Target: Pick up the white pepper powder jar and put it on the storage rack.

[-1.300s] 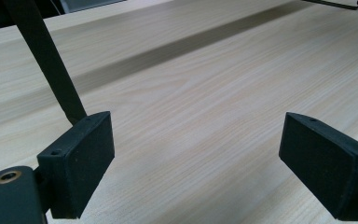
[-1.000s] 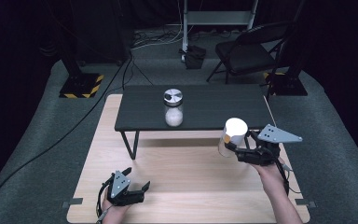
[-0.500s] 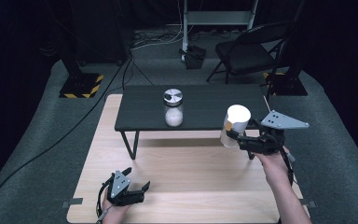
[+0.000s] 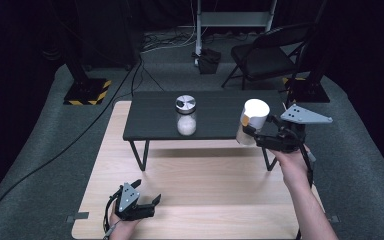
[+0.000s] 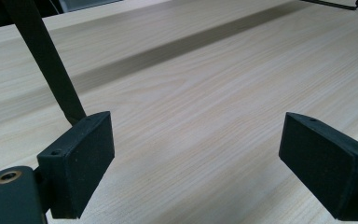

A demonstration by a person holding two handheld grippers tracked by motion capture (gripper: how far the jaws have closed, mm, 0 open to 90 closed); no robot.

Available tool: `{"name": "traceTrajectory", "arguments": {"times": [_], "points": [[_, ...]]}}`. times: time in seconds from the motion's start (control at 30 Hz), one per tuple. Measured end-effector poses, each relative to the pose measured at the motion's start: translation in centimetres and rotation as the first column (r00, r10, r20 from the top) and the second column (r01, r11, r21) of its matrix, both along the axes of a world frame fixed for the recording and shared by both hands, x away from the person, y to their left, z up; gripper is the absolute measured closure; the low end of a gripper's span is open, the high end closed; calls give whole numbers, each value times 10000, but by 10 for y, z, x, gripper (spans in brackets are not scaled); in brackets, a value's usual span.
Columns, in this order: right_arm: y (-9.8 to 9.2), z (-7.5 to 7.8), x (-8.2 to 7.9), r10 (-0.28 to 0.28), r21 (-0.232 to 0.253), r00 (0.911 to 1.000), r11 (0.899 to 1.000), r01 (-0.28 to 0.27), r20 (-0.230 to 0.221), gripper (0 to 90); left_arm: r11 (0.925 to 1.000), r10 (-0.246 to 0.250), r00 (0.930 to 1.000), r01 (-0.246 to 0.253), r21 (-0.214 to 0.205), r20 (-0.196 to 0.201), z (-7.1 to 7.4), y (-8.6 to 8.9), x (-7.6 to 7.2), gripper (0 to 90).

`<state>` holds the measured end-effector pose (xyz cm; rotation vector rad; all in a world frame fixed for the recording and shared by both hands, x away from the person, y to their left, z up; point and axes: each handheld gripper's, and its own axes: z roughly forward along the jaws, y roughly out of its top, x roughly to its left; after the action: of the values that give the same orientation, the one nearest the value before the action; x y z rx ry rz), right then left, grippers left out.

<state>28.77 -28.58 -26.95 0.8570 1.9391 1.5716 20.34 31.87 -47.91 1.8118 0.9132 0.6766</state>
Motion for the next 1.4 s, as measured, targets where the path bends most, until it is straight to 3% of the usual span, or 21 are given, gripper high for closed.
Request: {"name": "traceTrajectory", "arguments": {"times": [0.5,0.77,1.07,1.4], "points": [[26,3,23,-1376,-166,9905,9903,1377,46,297,10000,-1,10000,1,-39,-14,0,1,0,101],[28,0,24,-1353,-292,9904,9903,1361,287,292,10000,-10,10000,9,-24,-3,0,0,0,101],[16,-5,18,-1165,-204,9931,9930,1168,155,155,10000,-3,10000,3,35,13,0,0,0,100],[-9,-40,-2,-877,-47,9958,9961,878,278,101,10000,9,10000,-9,58,17,0,-1,0,101]]}}
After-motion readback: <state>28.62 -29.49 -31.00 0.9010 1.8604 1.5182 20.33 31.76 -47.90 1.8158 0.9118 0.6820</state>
